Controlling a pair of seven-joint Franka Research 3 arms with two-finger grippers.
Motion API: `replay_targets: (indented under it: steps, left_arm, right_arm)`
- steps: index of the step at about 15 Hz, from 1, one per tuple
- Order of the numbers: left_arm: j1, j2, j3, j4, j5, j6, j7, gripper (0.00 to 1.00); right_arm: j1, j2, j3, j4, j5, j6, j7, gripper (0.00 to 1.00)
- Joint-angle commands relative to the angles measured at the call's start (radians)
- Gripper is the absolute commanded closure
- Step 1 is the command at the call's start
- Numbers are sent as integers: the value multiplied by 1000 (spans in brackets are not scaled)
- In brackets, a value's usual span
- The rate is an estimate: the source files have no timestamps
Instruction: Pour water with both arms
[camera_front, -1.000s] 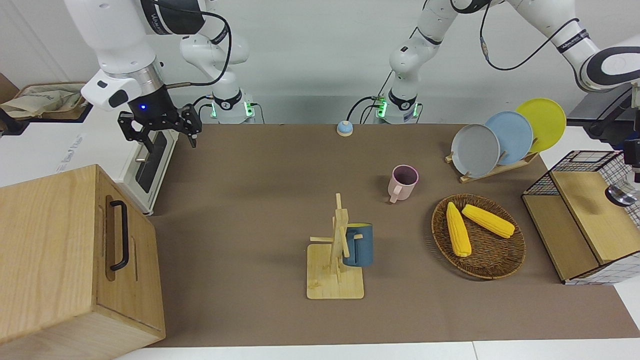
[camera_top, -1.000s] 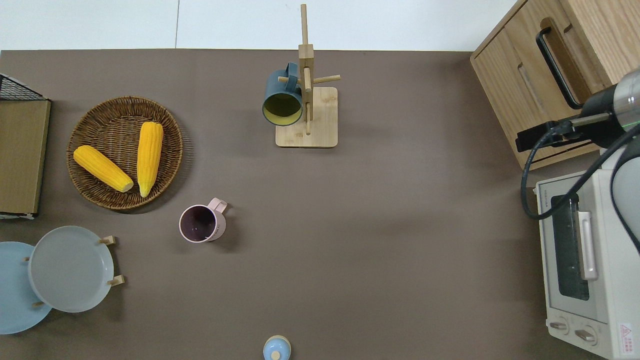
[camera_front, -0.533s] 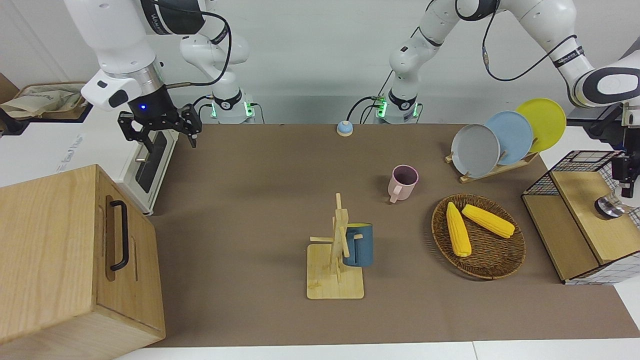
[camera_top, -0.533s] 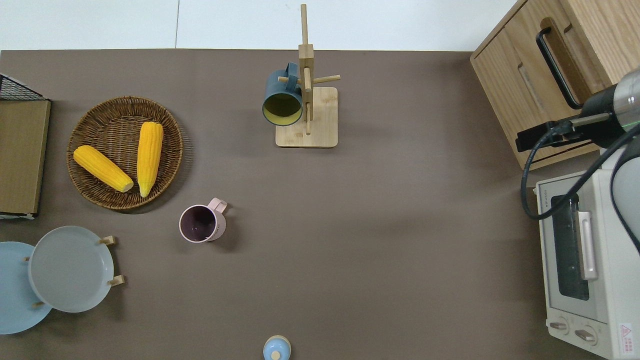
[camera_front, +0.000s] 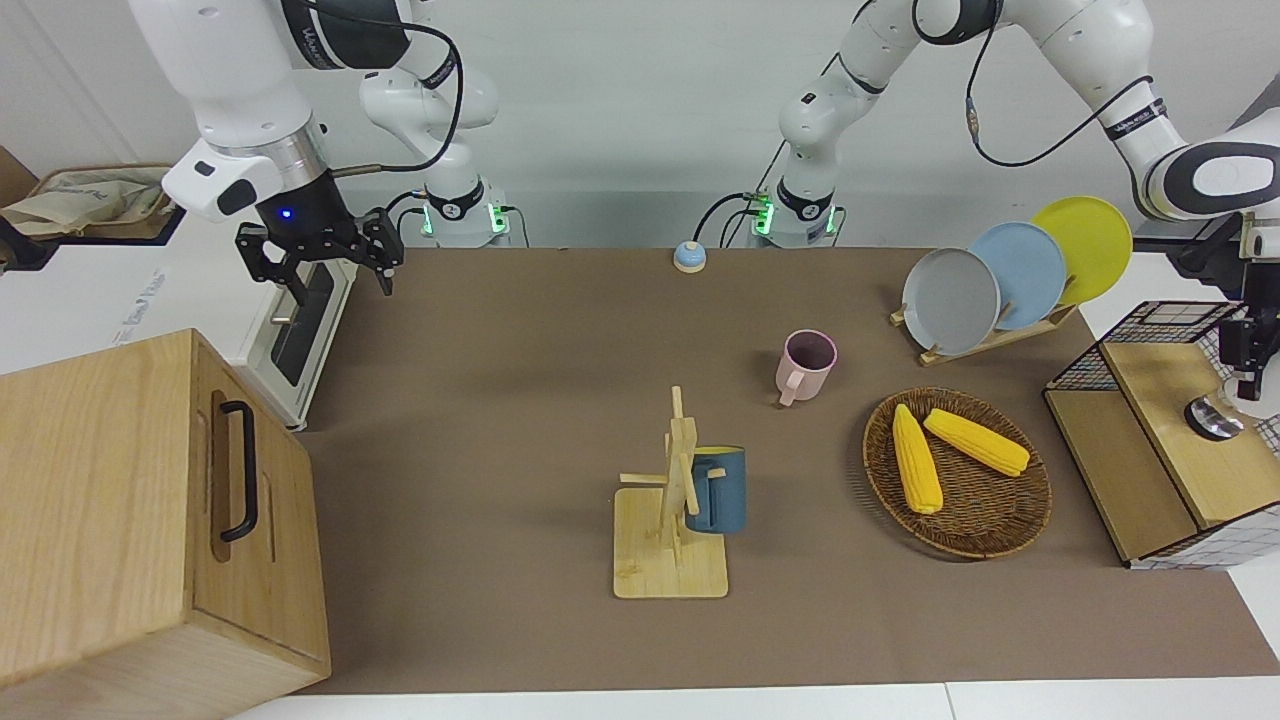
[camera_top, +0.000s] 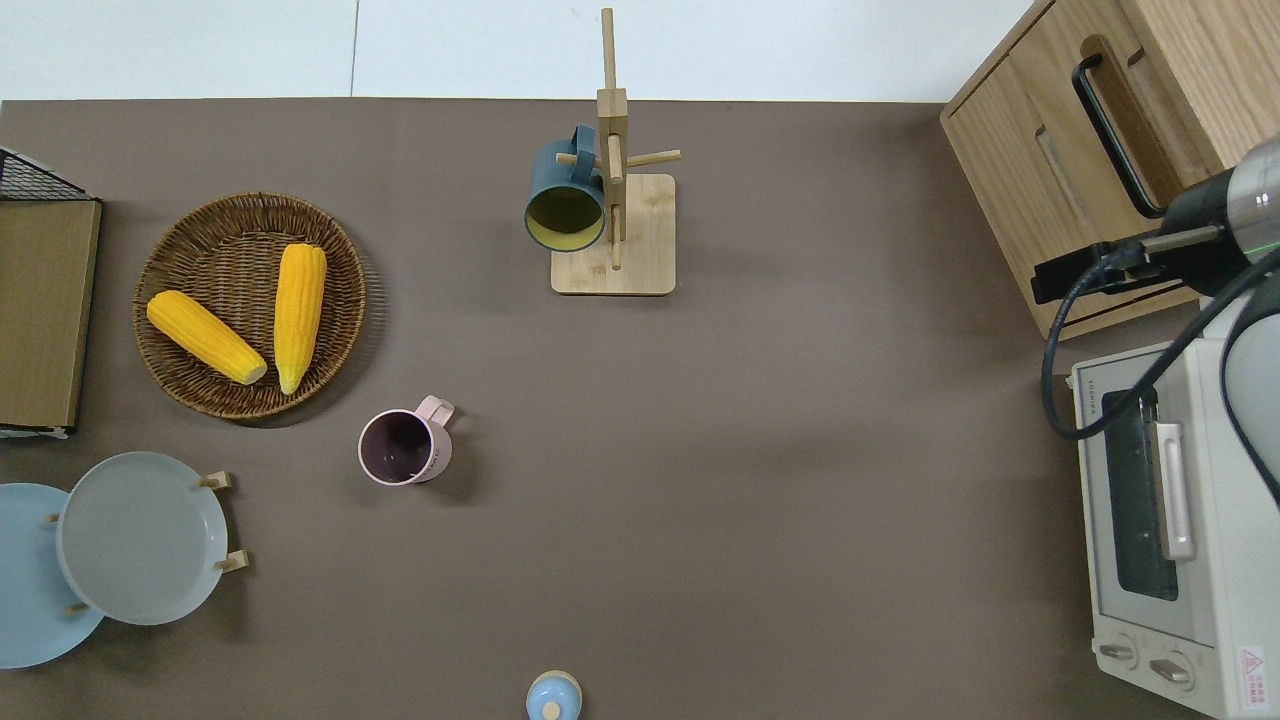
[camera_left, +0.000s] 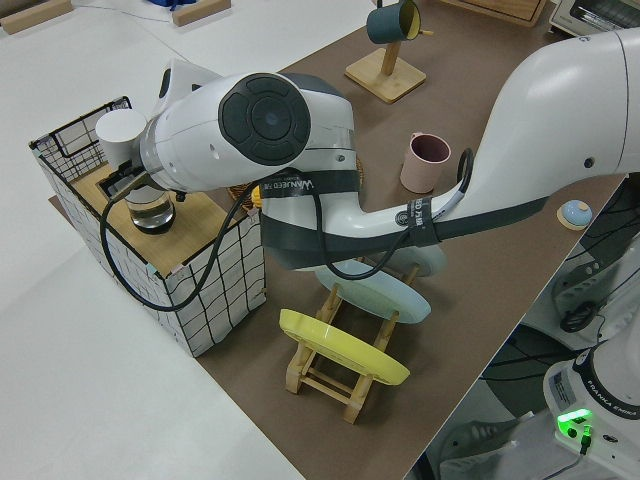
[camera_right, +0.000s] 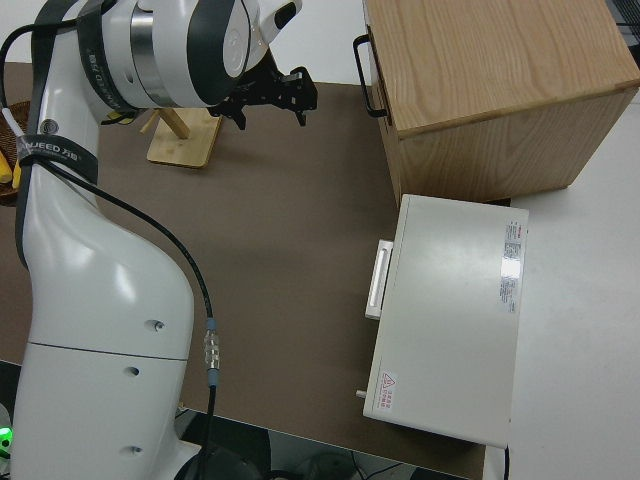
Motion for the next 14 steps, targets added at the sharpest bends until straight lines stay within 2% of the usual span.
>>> replay_targets:
  steps: [1,2,8,10,12,14]
  left_arm:
    - [1,-3,0,3,-28,22,33,389]
    - [-1,-2,0,3,-30,22,33,4]
    - [2,0,2,6,-15,8,16,0]
    - [-1,-6,19,8,2,-4,0,0]
    - [-1,-14,22,20,94,-56,-116,2]
    - [-12,-32,22,66,294,-136,-306,2]
  right_arm:
    - [-7,-15,4,-11,-3,-6,-22,11]
    - [-7,-15,4,-11,-3,-6,-22,11]
    - [-7,-15,4,-11,-3,-6,-22,11]
    - [-7,-15,4,-11,-3,-6,-22,11]
    - [-7,-15,4,-11,-3,-6,-22,11]
    - [-7,-15,4,-11,-3,-6,-22,11]
